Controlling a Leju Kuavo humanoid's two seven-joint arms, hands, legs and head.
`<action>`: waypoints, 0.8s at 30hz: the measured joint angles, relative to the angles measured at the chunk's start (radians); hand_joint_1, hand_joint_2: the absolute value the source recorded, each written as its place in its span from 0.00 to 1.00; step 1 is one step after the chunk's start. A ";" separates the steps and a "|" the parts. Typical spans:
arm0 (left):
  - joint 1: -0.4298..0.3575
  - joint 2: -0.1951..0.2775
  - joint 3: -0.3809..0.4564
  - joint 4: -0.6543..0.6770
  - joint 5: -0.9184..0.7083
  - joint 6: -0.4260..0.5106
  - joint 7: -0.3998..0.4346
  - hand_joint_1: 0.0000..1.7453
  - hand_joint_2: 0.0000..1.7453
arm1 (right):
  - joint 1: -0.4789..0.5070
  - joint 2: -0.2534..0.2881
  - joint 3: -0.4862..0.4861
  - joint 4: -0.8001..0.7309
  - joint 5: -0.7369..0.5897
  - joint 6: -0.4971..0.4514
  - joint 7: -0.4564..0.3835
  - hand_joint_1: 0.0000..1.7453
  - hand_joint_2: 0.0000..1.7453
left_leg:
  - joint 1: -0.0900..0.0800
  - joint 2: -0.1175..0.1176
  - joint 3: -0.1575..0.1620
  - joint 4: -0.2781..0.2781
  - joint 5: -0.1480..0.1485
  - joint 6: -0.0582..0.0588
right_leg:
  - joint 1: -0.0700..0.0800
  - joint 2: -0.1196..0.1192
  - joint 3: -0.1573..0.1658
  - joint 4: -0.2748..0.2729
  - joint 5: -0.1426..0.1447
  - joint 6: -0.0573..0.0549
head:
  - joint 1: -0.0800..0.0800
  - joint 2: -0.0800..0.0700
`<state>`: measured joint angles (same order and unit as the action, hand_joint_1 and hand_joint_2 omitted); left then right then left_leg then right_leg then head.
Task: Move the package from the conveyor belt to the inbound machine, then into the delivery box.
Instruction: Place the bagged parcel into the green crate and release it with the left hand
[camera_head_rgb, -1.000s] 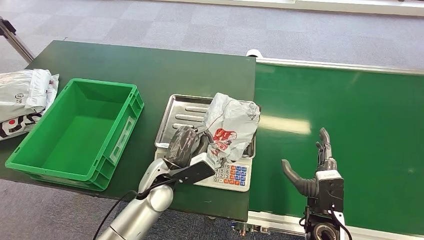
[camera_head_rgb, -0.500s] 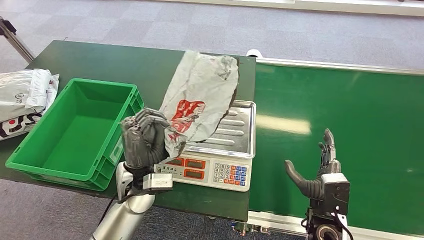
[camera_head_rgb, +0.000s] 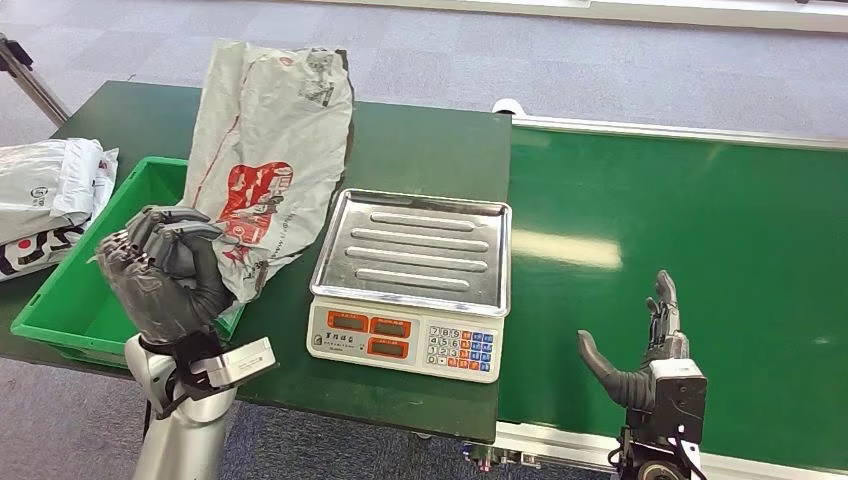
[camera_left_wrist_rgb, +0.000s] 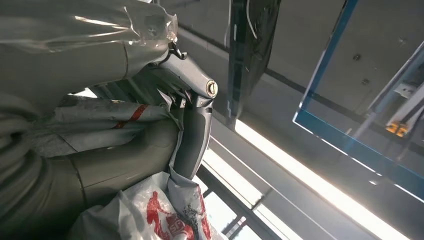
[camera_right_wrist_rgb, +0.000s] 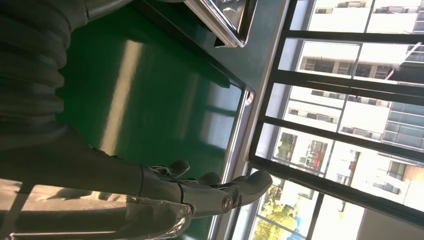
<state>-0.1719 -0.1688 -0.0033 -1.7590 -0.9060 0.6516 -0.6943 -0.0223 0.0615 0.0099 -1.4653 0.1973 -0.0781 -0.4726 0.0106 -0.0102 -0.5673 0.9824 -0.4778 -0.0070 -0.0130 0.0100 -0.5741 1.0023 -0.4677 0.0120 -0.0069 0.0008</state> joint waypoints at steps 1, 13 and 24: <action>0.005 -0.004 0.020 -0.004 -0.010 0.000 0.000 1.00 1.00 | 0.000 0.000 0.000 0.000 0.001 -0.001 0.000 0.00 1.00 | 0.000 0.000 0.000 0.000 0.000 0.000 | 0.000 0.000 0.000 0.000 0.000 0.000 | 0.000 0.000; 0.069 -0.005 0.220 0.076 -0.096 0.000 0.175 1.00 1.00 | 0.021 0.001 -0.001 -0.026 0.025 -0.005 0.007 0.00 1.00 | 0.000 0.001 0.000 0.000 0.000 0.000 | 0.000 0.000 0.000 0.000 0.000 0.000 | 0.000 0.000; 0.099 0.068 0.219 0.191 -0.131 -0.005 0.384 1.00 1.00 | 0.038 0.008 -0.019 -0.059 0.041 -0.006 0.022 0.00 1.00 | 0.000 0.001 0.000 0.000 0.000 0.000 | 0.000 0.000 0.000 0.000 0.000 0.000 | 0.000 0.000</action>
<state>-0.0734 -0.1010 0.2153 -1.5683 -1.0369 0.6467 -0.3104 0.0160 0.0694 -0.0091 -1.5239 0.2380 -0.0842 -0.4510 0.0105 -0.0095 -0.5673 0.9823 -0.4780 -0.0071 -0.0131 0.0102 -0.5746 1.0023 -0.4681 0.0120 -0.0066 0.0008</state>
